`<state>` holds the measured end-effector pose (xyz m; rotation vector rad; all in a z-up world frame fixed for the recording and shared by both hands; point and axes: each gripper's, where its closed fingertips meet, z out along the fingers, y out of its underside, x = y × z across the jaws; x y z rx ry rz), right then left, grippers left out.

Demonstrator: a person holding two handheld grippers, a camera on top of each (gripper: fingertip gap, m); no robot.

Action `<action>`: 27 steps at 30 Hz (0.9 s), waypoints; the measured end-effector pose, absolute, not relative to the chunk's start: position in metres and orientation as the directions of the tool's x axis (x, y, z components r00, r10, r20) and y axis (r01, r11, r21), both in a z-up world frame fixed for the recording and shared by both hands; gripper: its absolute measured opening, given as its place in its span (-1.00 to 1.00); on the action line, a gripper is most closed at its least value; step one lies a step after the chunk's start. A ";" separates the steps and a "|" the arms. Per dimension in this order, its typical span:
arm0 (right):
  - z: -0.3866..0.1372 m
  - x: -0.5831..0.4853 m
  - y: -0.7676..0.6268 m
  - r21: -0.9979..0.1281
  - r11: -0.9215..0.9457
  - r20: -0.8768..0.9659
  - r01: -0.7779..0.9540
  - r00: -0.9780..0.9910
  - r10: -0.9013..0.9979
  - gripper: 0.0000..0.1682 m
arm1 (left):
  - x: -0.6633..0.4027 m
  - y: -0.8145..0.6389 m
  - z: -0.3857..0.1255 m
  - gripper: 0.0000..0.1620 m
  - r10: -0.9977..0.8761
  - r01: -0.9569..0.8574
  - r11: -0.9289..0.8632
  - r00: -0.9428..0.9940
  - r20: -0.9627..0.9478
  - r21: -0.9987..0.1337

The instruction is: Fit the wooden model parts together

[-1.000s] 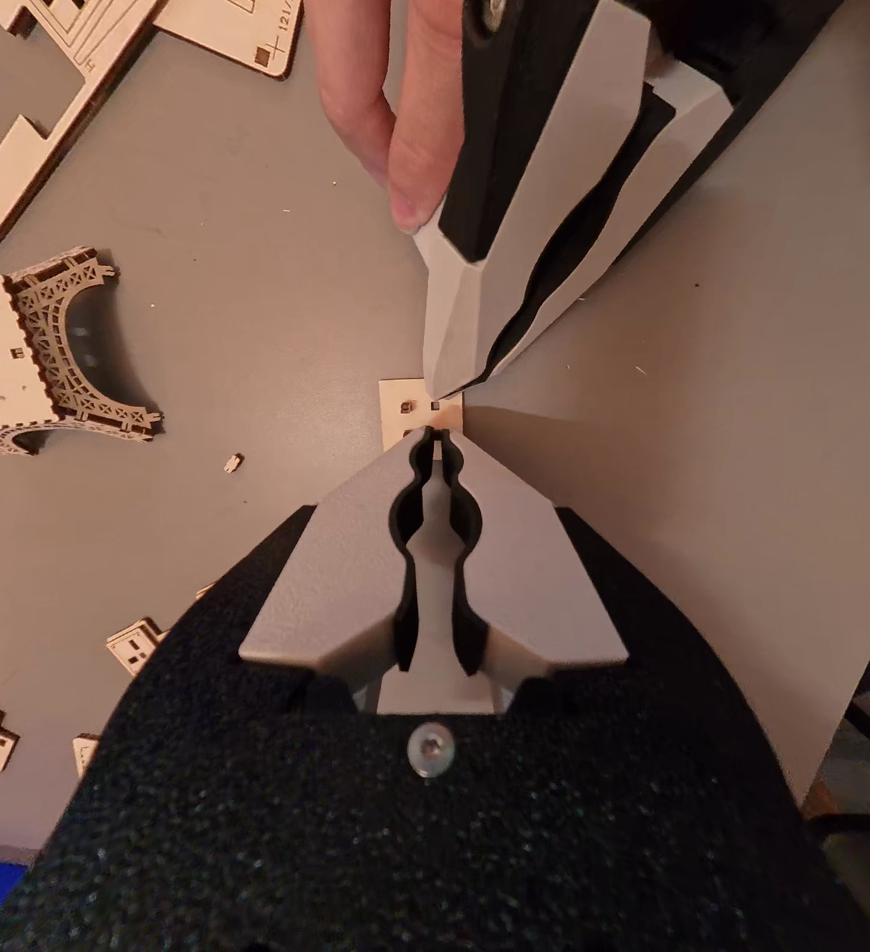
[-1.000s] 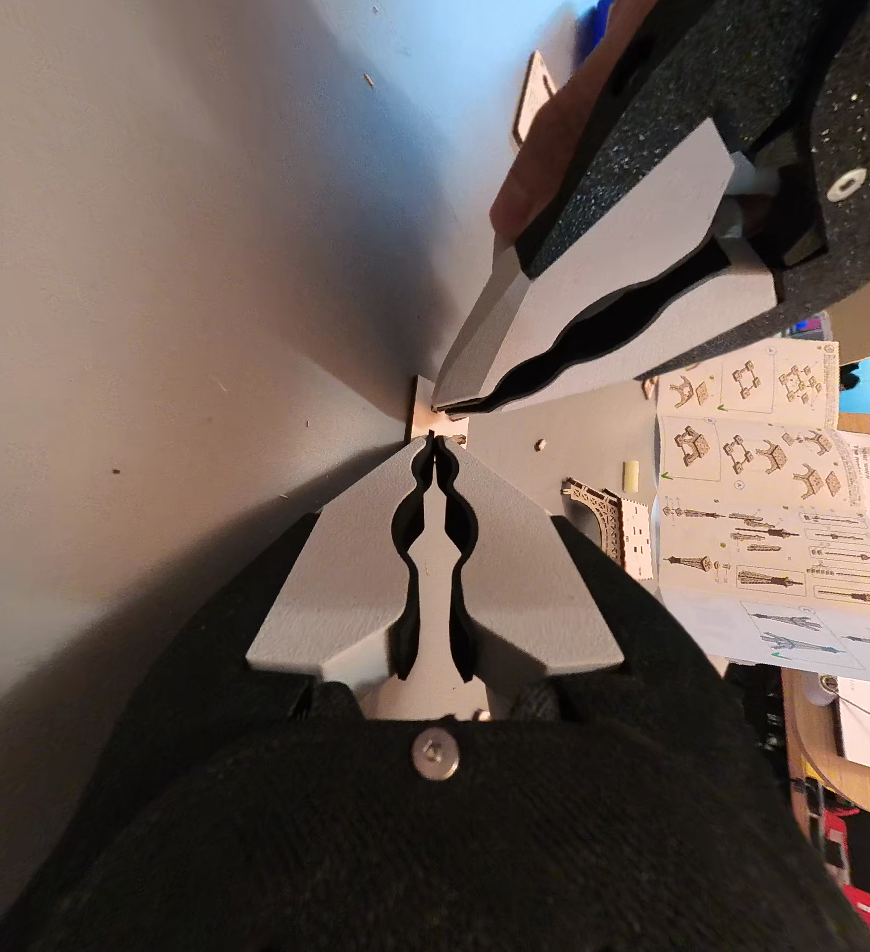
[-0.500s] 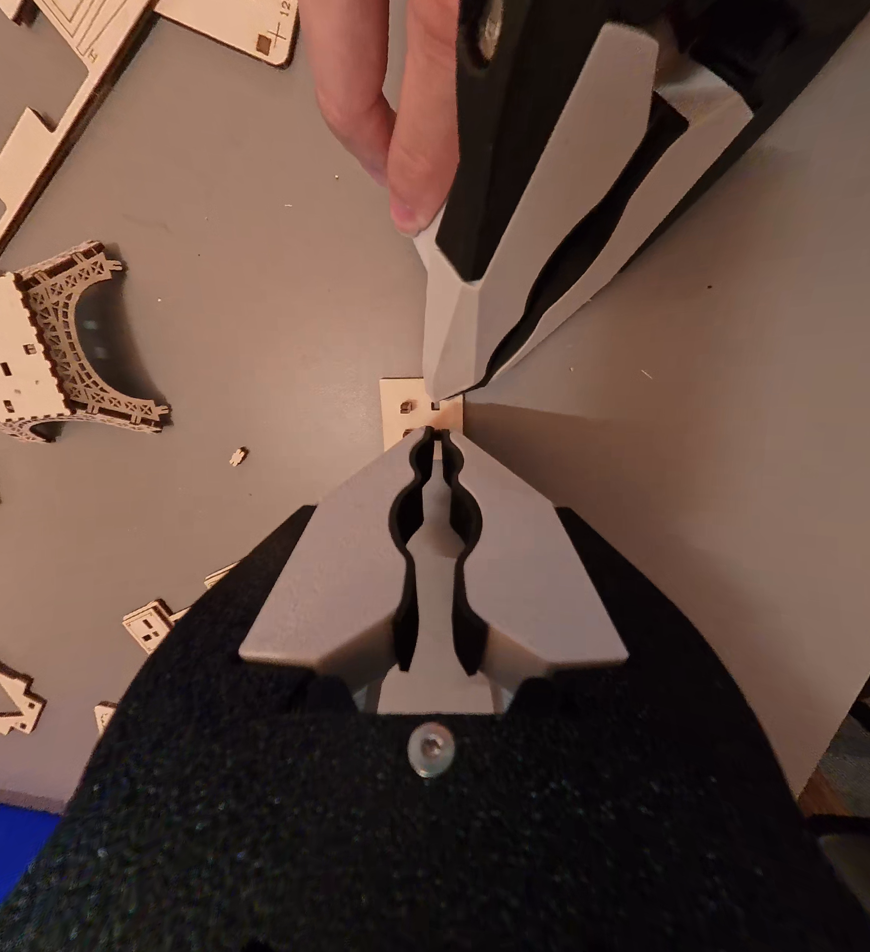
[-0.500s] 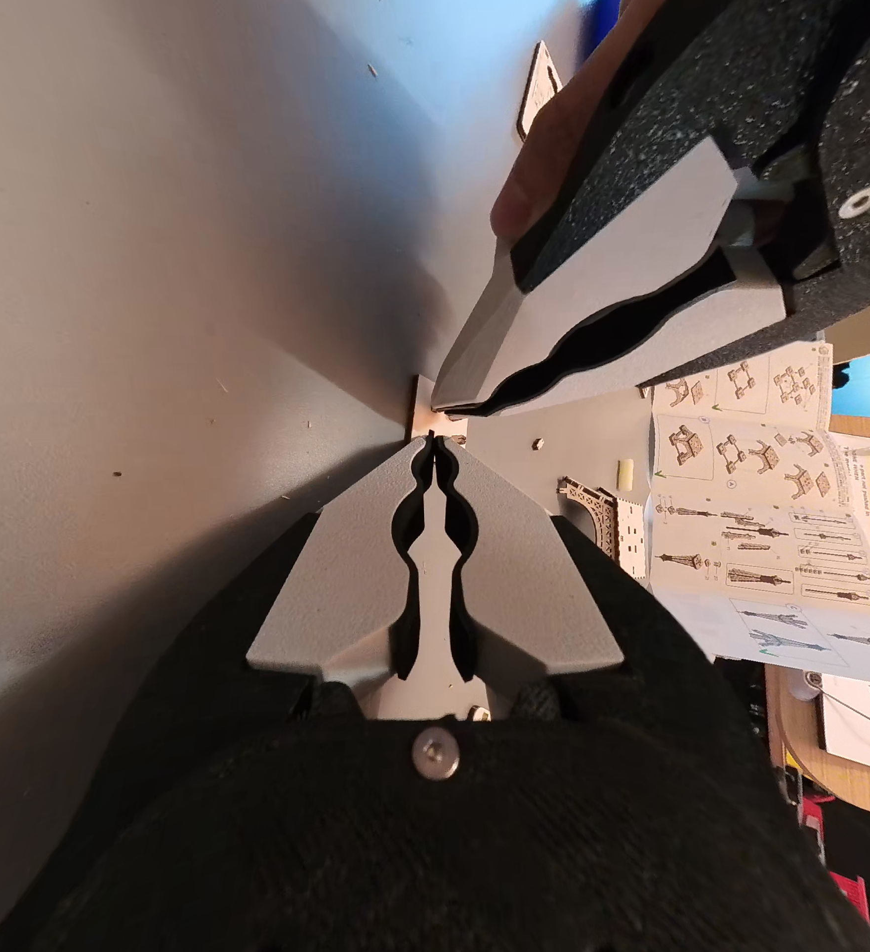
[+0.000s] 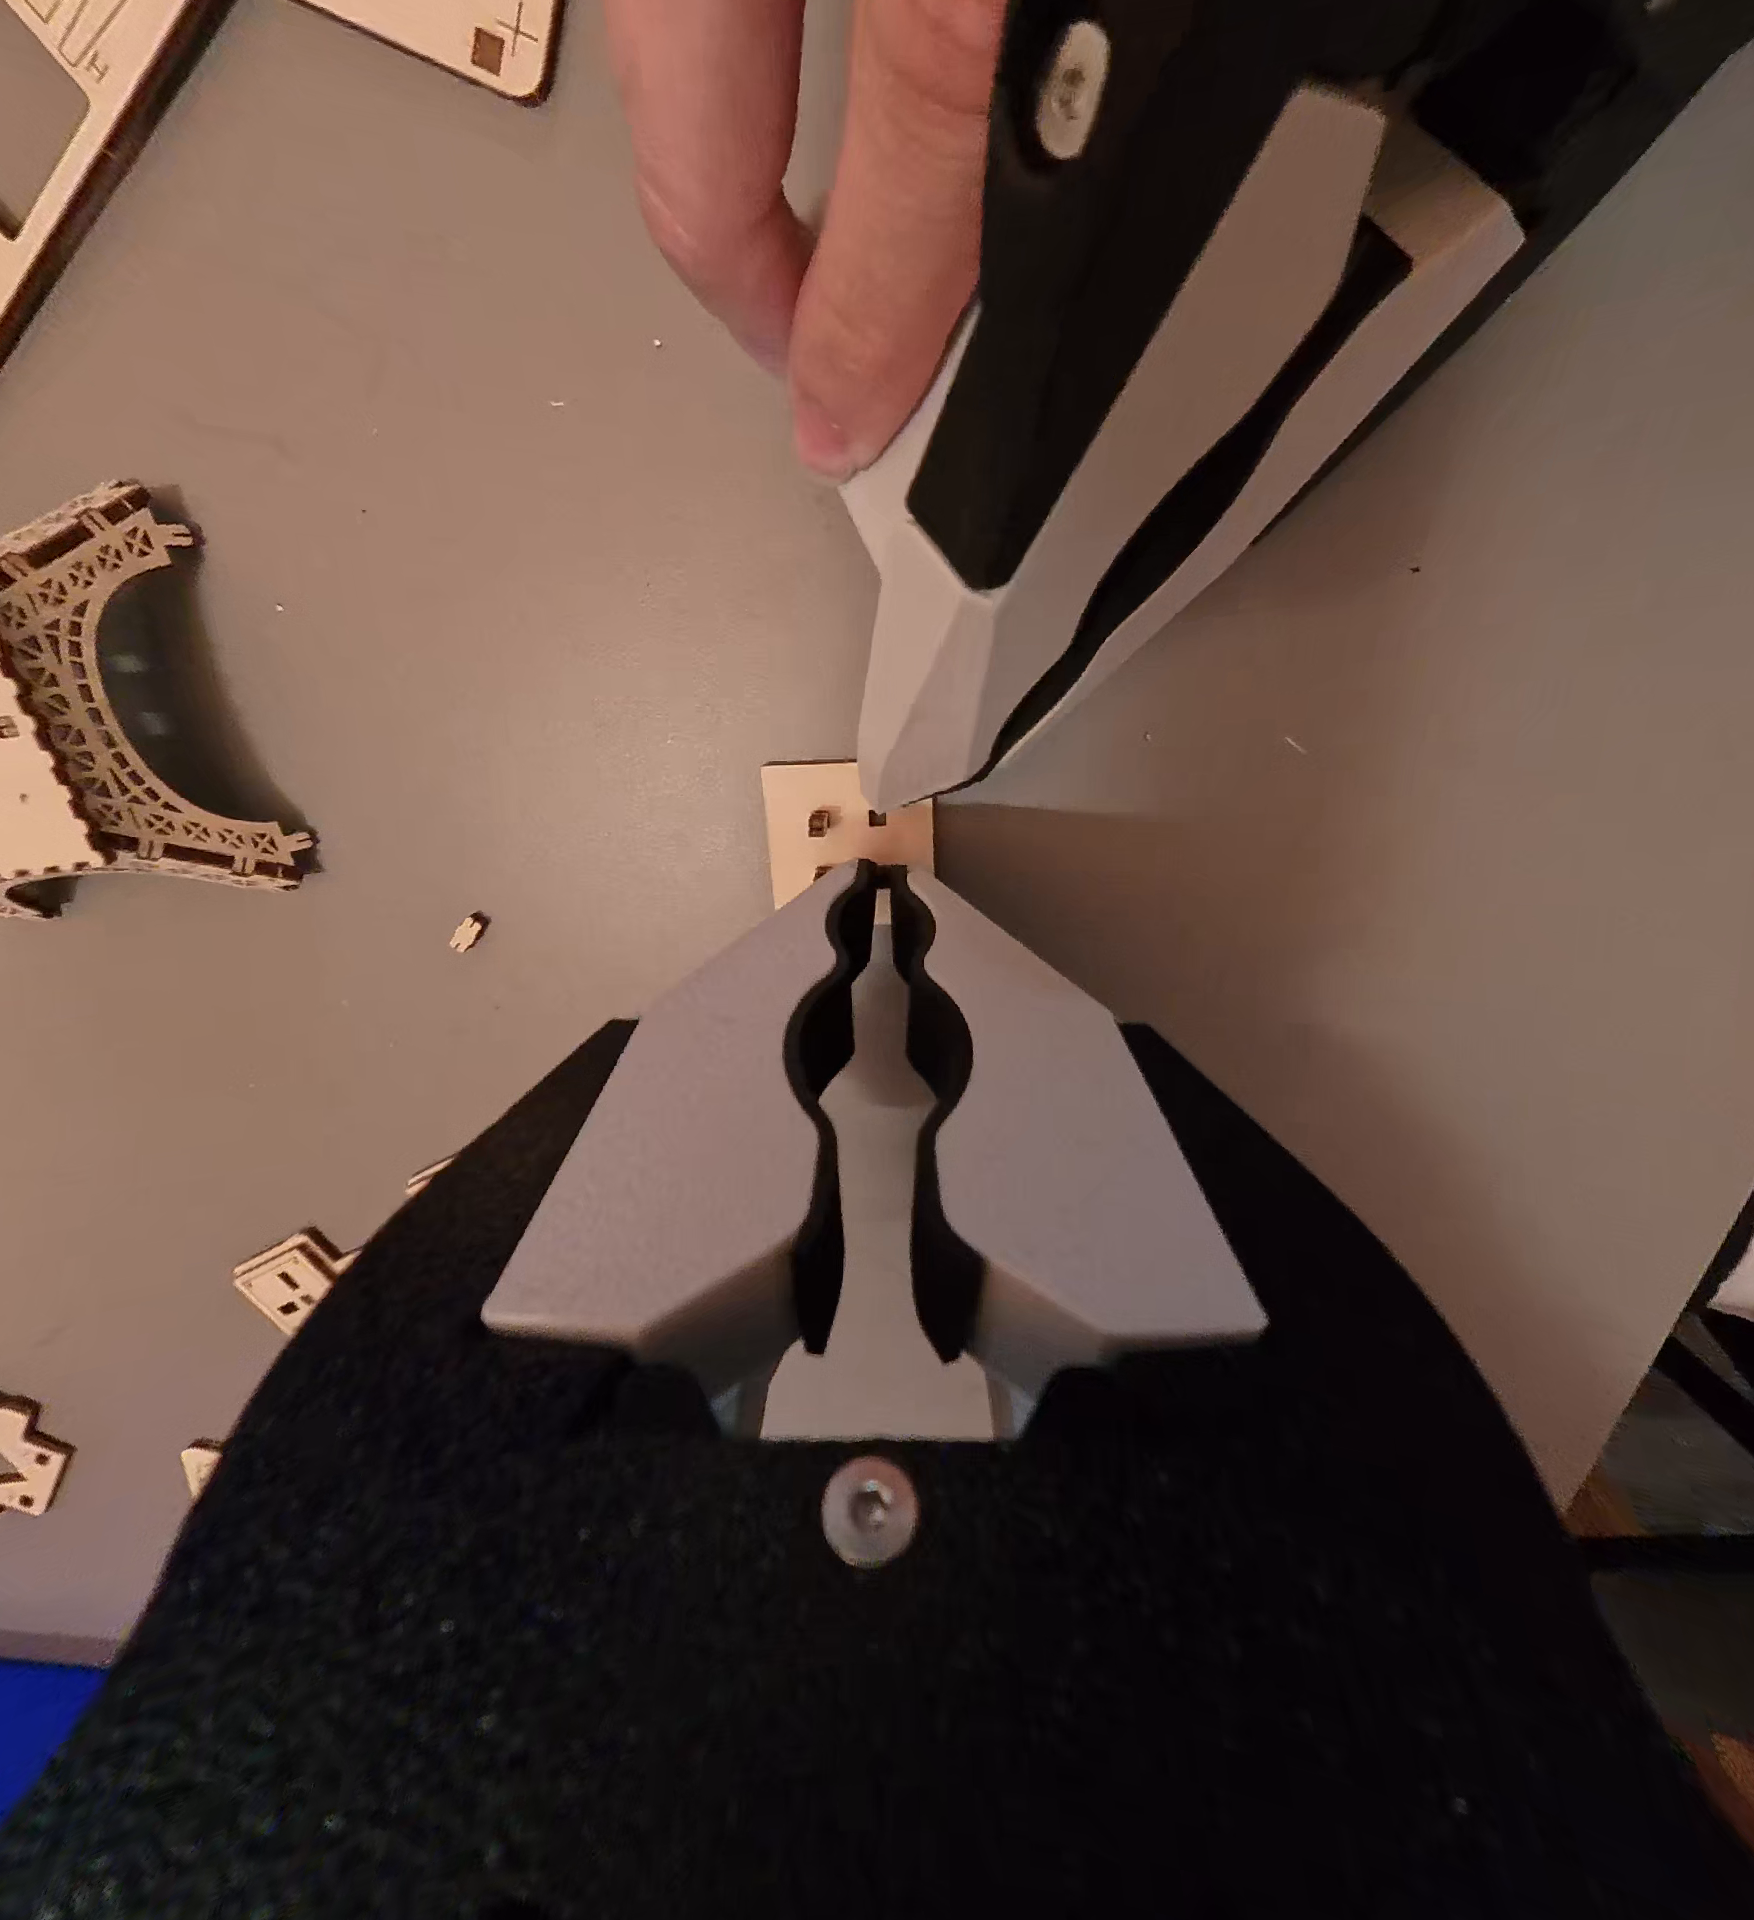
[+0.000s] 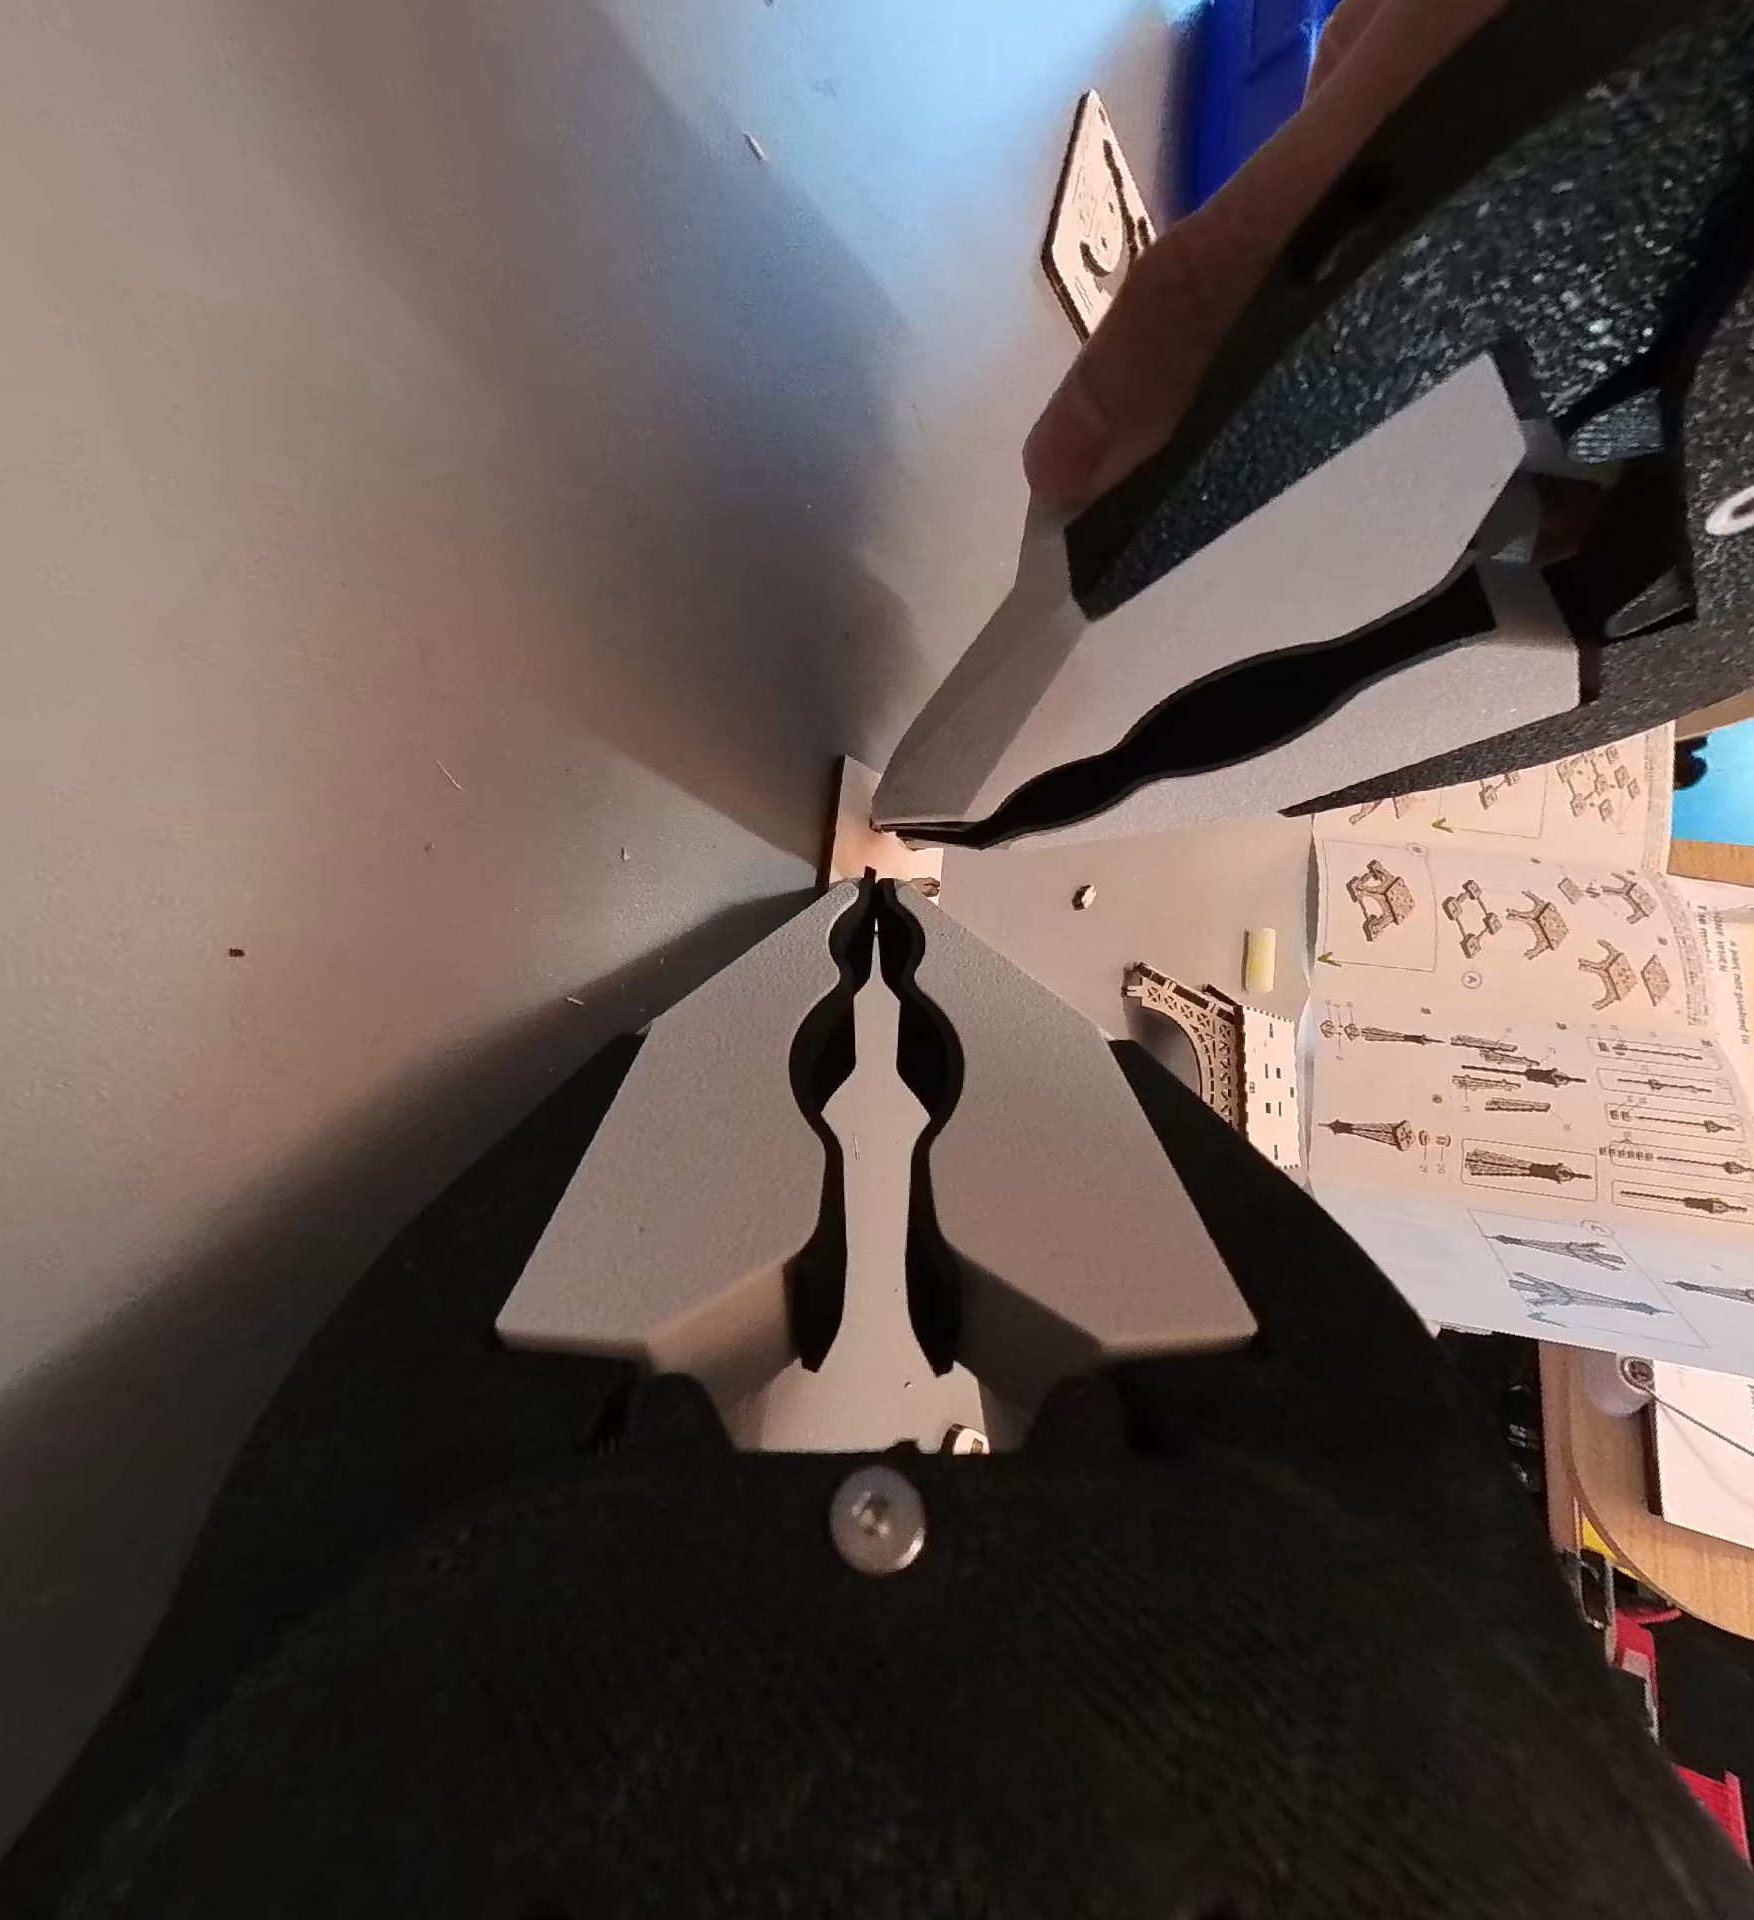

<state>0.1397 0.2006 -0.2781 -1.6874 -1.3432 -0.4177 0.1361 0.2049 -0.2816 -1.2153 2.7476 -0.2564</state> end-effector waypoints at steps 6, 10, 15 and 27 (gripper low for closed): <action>-0.279 0.140 0.203 -0.450 0.004 0.721 0.893 0.360 0.592 -1.00 | 0.136 0.205 -0.282 -0.99 -0.782 -0.763 0.591 -0.621 0.048 -0.262; -0.279 0.140 0.203 -0.452 0.006 0.721 0.892 0.361 0.592 -1.00 | 0.137 0.205 -0.281 -0.99 -0.787 -0.754 0.558 -0.613 0.065 -0.347; -0.279 0.140 0.204 -0.459 0.006 0.717 0.888 0.366 0.594 -1.00 | 0.137 0.205 -0.281 -0.99 -0.782 -0.745 0.553 -0.618 0.075 -0.373; -0.279 0.139 0.204 -0.472 0.002 0.707 0.881 0.378 0.599 -1.00 | 0.137 0.206 -0.282 -0.99 -0.774 -0.721 0.594 -0.633 -0.008 -0.357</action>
